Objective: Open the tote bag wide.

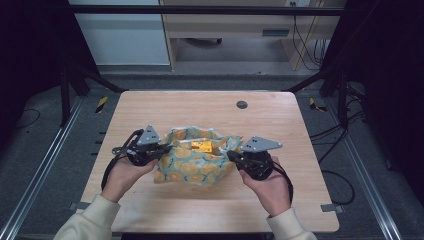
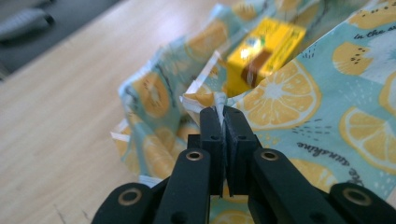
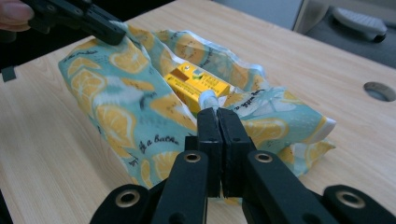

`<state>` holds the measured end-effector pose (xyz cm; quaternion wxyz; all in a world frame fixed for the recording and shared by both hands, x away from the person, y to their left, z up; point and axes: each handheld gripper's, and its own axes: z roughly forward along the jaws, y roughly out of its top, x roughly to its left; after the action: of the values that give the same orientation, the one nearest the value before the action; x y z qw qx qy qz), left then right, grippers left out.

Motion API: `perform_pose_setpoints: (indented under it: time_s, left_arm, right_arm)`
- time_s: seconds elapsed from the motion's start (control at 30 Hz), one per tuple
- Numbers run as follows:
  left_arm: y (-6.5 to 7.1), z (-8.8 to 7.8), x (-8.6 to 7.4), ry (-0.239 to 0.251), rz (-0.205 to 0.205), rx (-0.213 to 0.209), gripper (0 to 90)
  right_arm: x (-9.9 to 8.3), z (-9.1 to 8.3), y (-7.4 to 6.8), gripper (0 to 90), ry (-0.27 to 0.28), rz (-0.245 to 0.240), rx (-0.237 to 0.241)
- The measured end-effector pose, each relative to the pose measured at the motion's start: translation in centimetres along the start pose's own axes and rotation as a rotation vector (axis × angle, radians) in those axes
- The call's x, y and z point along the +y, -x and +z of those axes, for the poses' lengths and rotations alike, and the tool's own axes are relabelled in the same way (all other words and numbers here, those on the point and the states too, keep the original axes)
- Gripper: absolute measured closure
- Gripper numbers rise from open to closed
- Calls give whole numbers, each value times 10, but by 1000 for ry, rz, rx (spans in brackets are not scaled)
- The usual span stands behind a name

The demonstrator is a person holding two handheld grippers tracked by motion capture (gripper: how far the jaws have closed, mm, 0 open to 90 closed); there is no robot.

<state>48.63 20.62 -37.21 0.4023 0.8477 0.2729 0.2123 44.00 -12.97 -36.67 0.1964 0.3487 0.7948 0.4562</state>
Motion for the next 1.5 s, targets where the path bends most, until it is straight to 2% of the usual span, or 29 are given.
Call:
perform_pose_setpoints:
  time_s: [0.03, 0.07, 0.1, 0.13, 0.23, 0.27, 0.4, 0.43, 0.47, 0.57, 0.6, 0.67, 0.77, 0.83, 0.9, 0.93, 0.97, 1.0, 1.03, 1.13, 1.17, 1.27, 1.37, 1.47, 1.5]
  left_arm:
    - [0, 0, 0, 0, 0, 0, 880]
    - [1, -6, 2, 30, -5, 5, 880]
    - [3, -18, 4, 88, -16, 10, 880]
    - [3, -18, 4, 88, -16, 10, 881]
    - [9, -32, 6, 136, -1, 16, 884]
    - [15, -37, 4, 154, 3, 8, 884]
    - [24, -42, -1, 153, 17, -13, 887]
    - [30, -44, -6, 147, 28, -28, 888]
    - [30, -44, -6, 147, 28, -28, 889]
    - [40, -42, -19, 137, 26, -58, 889]
    - [40, -42, -19, 137, 26, -58, 890]
    - [48, -36, -29, 107, 36, -77, 890]
    - [50, -32, -36, 91, 35, -85, 890]
    - [51, -27, -45, 77, 18, -98, 890]
    - [50, -25, -48, 70, 14, -102, 890]
    - [50, -23, -50, 66, 9, -106, 890]
    - [50, -20, -53, 56, 6, -108, 891]
    - [50, -20, -53, 56, 6, -108, 891]
    - [50, -18, -54, 51, 6, -110, 891]
    - [50, -12, -60, 22, 6, -119, 891]
    - [49, -10, -63, 10, 4, -120, 891]
    - [47, -1, -72, -33, 1, -134, 891]
    - [45, 2, -74, -41, 0, -131, 891]
    - [44, 2, -75, -44, -4, -129, 891]
    - [44, 3, -75, -45, -4, -129, 891]
  right_arm:
    - [0, 0, 0, 888, 0, 0, 0]
    - [1, -4, 0, 888, 10, 2, -4]
    - [3, -10, -2, 888, 33, 0, -18]
    - [4, -13, -2, 888, 43, -5, -25]
    - [4, -21, -5, 884, 60, -14, -40]
    - [3, -23, -6, 883, 62, -18, -44]
    - [-7, -28, -11, 881, 50, -20, -39]
    - [-11, -29, -13, 881, 44, -18, -35]
    - [-11, -29, -13, 881, 44, -18, -35]
    - [-31, -29, -19, 878, 18, -5, -27]
    - [-31, -29, -19, 878, 18, -5, -27]
    - [-46, -25, -23, 874, -22, 0, -18]
    - [-56, -20, -24, 873, -46, 3, -12]
    - [-68, -12, -23, 865, -76, 16, -1]
    - [-72, -7, -22, 838, -98, 20, 4]
    - [-72, -7, -22, 838, -98, 20, 4]
    - [-71, -5, -22, 774, -102, 13, -13]
    - [-71, -5, -22, 774, -102, 13, -13]
    - [-67, -4, -21, 671, -104, 20, -18]
    - [-61, -5, -21, 627, -99, 11, -22]
    - [-54, -5, -20, 579, -94, 3, -28]
    - [-41, -1, -17, 515, -94, -22, -48]
    - [-32, 9, -11, 484, -103, -35, -68]
    - [-31, 18, -7, 458, -122, -32, -70]
    - [-32, 27, -3, 541, -150, -39, -70]
